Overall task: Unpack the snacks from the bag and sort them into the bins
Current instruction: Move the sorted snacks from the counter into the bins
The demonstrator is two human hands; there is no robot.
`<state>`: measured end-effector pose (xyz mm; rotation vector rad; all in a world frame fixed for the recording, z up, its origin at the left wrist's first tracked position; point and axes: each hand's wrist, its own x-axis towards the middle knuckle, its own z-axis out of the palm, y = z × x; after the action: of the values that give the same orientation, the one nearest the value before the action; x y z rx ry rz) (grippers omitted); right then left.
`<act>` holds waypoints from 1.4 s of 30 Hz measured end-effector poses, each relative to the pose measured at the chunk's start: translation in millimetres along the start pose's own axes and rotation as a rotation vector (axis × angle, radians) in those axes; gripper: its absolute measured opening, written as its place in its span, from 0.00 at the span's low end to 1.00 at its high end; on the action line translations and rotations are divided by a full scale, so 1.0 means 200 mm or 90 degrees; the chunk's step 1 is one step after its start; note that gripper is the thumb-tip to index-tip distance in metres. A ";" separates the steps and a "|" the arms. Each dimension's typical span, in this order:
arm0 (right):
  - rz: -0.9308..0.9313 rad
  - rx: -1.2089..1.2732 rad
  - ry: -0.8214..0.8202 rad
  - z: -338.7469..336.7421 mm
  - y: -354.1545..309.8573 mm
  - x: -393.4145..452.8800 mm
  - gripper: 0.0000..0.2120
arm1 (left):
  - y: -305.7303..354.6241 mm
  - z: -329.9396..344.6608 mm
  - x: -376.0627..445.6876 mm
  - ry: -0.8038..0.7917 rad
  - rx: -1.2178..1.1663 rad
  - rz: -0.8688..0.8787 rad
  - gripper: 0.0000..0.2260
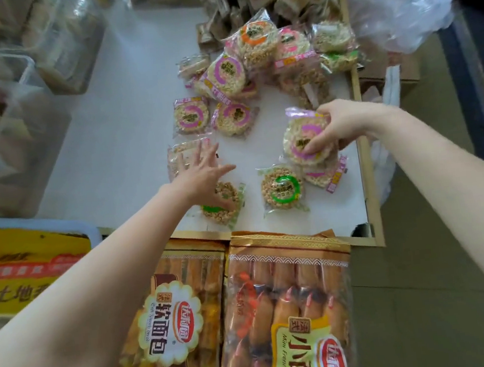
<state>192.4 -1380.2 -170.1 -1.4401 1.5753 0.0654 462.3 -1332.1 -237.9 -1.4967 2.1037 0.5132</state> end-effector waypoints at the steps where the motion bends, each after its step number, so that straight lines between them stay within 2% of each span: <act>1: 0.015 -0.014 -0.009 0.02 0.05 -0.02 0.26 | 0.02 0.01 -0.01 -0.004 0.022 0.031 0.40; 4: 0.004 -0.106 -0.029 0.12 0.15 -0.02 0.33 | 0.05 0.04 0.00 -0.003 0.071 0.055 0.37; 6: -0.007 -0.165 -0.038 0.16 0.17 0.01 0.36 | 0.08 0.03 0.01 0.038 0.079 0.068 0.33; 11: -0.015 -0.318 0.009 0.19 0.14 0.06 0.47 | 0.07 -0.06 -0.03 0.164 -0.022 0.070 0.22; 15: -0.087 -0.221 0.050 0.24 0.10 0.08 0.44 | -0.04 -0.17 -0.05 0.316 -0.196 0.018 0.20; 17: -0.130 -0.226 0.075 0.25 0.08 0.11 0.40 | -0.13 -0.21 -0.03 0.340 -0.287 -0.056 0.20; 19: -0.157 -0.239 0.086 0.24 0.05 0.14 0.36 | -0.22 -0.19 0.01 0.262 -0.323 -0.129 0.20; 22: -0.152 -0.259 0.073 0.23 0.01 0.16 0.33 | -0.26 -0.10 0.05 0.108 -0.243 -0.152 0.25; 26: -0.113 -0.337 -0.009 0.18 -0.06 0.14 0.30 | -0.27 -0.07 0.09 0.064 -0.213 -0.095 0.45; 29: -0.108 -0.348 -0.022 0.19 -0.07 0.12 0.33 | -0.28 -0.10 0.11 0.006 -0.181 -0.070 0.52; 33: -0.210 -0.183 0.015 0.07 -0.18 0.01 0.38 | -0.21 -0.11 0.05 -0.020 -0.053 -0.128 0.54; 35: -0.254 -0.119 -0.058 0.05 -0.26 -0.04 0.37 | -0.20 -0.10 0.02 -0.017 -0.004 -0.154 0.53; 37: -0.261 -0.126 -0.168 0.14 -0.31 -0.05 0.28 | -0.20 -0.10 0.00 -0.002 0.030 -0.166 0.48; 39: -0.239 -0.176 -0.210 0.30 -0.30 0.00 0.19 | -0.20 -0.10 0.00 0.004 0.046 -0.162 0.42; 42: -0.213 -0.187 -0.199 0.44 -0.26 0.07 0.23 | -0.22 -0.10 -0.01 -0.002 0.040 -0.141 0.43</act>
<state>287.9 -1353.4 -198.3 -1.8072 1.0881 0.3184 501.0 -1357.3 -221.1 -1.6646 1.9028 0.3631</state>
